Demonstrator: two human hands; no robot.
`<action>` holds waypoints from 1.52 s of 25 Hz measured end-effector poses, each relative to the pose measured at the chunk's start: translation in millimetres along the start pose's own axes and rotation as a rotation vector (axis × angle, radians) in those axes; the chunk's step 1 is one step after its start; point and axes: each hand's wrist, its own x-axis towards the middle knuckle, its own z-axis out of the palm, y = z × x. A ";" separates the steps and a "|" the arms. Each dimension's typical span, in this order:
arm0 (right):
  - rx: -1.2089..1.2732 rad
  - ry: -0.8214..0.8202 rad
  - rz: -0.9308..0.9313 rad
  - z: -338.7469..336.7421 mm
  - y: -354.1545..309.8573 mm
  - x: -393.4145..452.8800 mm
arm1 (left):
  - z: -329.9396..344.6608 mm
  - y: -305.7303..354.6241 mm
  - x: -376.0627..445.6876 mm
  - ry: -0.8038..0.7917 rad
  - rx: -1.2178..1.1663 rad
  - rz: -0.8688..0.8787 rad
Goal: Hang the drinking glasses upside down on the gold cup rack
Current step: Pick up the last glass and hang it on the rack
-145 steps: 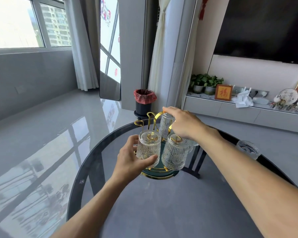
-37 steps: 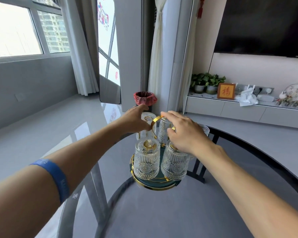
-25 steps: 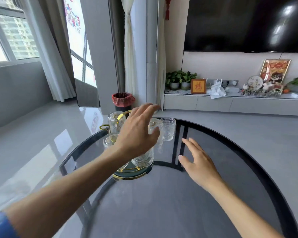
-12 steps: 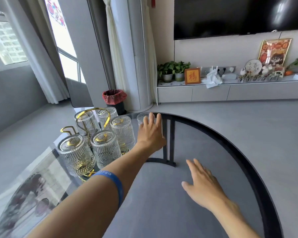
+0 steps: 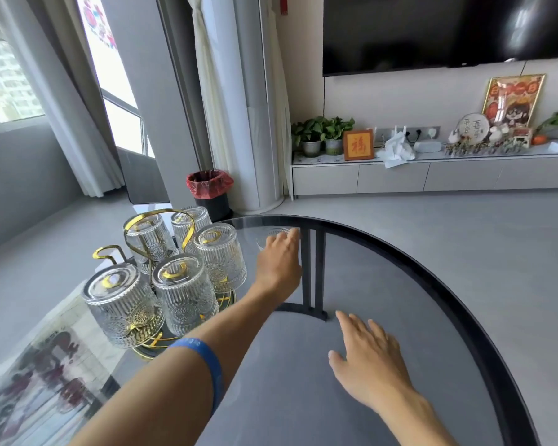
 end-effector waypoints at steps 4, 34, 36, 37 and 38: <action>0.960 0.063 0.235 -22.4 -16.8 9.9 | -18.2 18.4 -52.1 0.100 -0.285 0.106; 0.637 0.330 -0.445 -139.2 -277.6 -21.8 | -235.1 -168.0 -154.9 0.669 -0.487 -0.064; 0.068 0.319 -0.477 -129.8 -281.1 4.3 | -234.8 -192.8 -142.3 0.629 -0.671 -0.221; -0.076 0.211 -0.446 -125.2 -282.6 14.5 | -232.3 -203.8 -136.0 0.592 -0.727 -0.255; -0.132 0.107 -0.409 -120.7 -284.1 22.3 | -228.5 -213.4 -130.2 0.555 -0.765 -0.273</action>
